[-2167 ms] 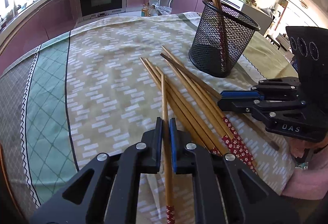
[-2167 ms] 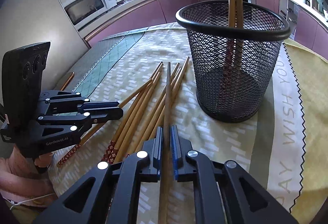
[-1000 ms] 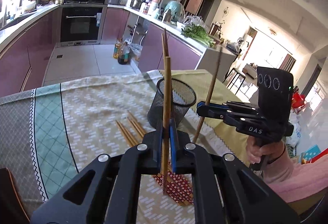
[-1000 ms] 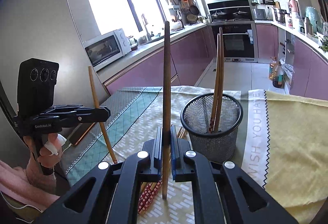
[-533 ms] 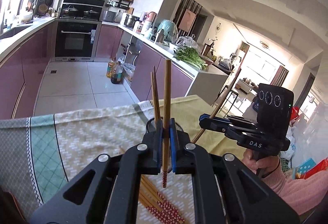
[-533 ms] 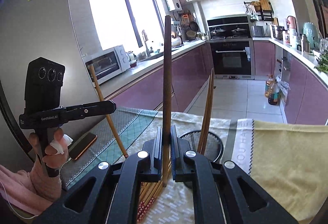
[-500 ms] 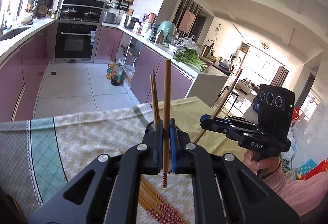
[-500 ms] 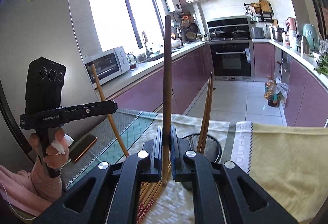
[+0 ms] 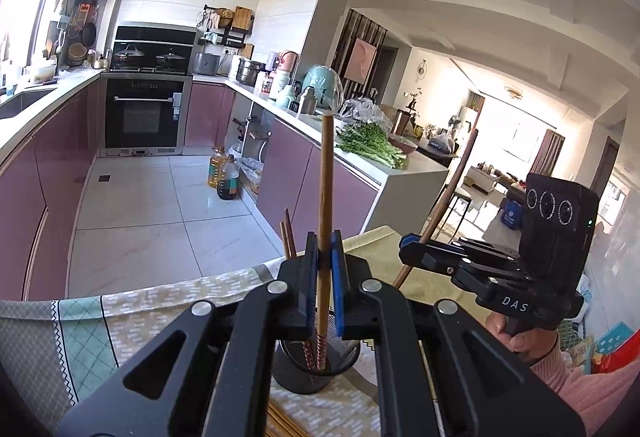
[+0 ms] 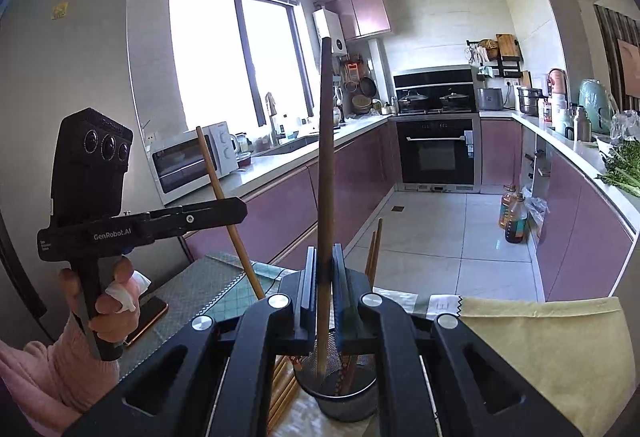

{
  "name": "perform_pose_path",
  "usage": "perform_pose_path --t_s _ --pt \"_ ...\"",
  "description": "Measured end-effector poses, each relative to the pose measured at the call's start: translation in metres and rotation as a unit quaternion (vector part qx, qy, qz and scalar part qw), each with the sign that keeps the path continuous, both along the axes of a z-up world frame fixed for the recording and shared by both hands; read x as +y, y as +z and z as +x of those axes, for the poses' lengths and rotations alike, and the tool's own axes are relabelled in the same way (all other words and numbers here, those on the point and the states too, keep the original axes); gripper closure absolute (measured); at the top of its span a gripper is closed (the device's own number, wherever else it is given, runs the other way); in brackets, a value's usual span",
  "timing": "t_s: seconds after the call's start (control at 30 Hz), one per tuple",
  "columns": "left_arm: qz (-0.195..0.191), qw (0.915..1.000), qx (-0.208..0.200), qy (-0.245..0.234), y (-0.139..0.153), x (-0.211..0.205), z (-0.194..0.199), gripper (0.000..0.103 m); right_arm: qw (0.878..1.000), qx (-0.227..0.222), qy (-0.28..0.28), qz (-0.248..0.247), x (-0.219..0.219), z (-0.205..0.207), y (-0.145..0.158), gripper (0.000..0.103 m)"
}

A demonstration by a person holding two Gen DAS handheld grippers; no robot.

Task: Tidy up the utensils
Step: 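Drop the left tool's chopstick into the cup and open it while the right tool releases its own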

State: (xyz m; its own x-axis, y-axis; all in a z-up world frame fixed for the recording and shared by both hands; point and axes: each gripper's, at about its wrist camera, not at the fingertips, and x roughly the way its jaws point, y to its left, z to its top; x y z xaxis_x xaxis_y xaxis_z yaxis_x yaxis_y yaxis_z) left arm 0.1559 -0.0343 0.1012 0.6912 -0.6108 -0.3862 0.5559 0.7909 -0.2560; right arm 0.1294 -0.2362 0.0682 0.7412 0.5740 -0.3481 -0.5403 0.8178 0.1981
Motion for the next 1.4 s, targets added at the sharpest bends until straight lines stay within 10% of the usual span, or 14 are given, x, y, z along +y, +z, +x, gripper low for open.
perform_pose_path --t_s 0.5,0.9,1.4 --pt "0.094 0.9919 0.077 -0.036 -0.056 -0.032 0.028 0.096 0.993 0.111 0.009 -0.045 0.017 0.035 -0.053 0.097" --pt "0.097 0.9885 0.113 -0.027 -0.074 -0.037 0.057 0.096 0.987 0.154 -0.003 -0.041 0.021 0.063 -0.068 0.096" --pt "0.071 0.9958 0.041 0.04 -0.066 0.007 -0.003 0.075 0.994 0.107 0.009 -0.007 0.013 0.019 -0.059 0.08"
